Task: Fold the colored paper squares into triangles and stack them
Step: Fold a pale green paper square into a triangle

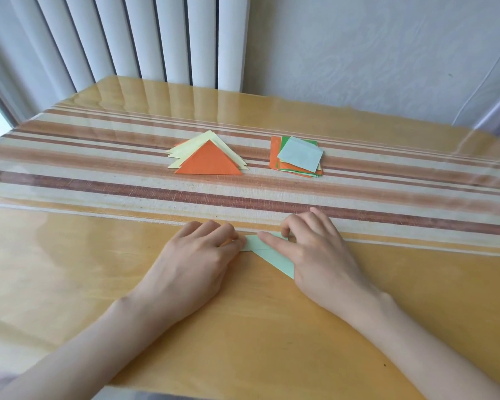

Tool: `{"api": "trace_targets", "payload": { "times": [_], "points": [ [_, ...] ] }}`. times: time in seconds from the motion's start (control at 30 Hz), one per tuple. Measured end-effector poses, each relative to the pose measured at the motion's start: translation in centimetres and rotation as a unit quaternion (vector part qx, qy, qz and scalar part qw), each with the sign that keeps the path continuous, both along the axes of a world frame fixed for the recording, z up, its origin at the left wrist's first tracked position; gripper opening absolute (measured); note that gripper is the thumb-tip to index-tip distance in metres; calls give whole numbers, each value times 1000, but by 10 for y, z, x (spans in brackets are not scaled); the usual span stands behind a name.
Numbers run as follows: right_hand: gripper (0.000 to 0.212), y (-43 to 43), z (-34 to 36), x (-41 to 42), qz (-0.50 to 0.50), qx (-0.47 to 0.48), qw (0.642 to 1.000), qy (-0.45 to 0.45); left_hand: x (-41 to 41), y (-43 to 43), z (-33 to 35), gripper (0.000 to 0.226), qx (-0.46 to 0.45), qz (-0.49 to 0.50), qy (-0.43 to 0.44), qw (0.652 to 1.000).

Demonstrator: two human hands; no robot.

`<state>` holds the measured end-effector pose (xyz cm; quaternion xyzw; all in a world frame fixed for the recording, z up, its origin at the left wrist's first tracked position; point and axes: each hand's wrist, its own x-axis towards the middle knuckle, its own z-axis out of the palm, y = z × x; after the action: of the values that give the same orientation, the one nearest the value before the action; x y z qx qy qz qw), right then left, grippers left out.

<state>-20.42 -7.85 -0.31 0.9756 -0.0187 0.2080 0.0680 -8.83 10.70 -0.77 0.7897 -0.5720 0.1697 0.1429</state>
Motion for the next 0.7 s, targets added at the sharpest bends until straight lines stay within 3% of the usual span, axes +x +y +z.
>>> {"api": "trace_targets", "payload": {
  "times": [0.4,0.7],
  "points": [
    [67,-15,3,-15,-60,8,997,-46,-2,0,2,41,11,10,20,1000],
    [64,-9,-7,-4,2,49,999,23,-8,-14,7,47,51,31,20,998]
  ]
}}
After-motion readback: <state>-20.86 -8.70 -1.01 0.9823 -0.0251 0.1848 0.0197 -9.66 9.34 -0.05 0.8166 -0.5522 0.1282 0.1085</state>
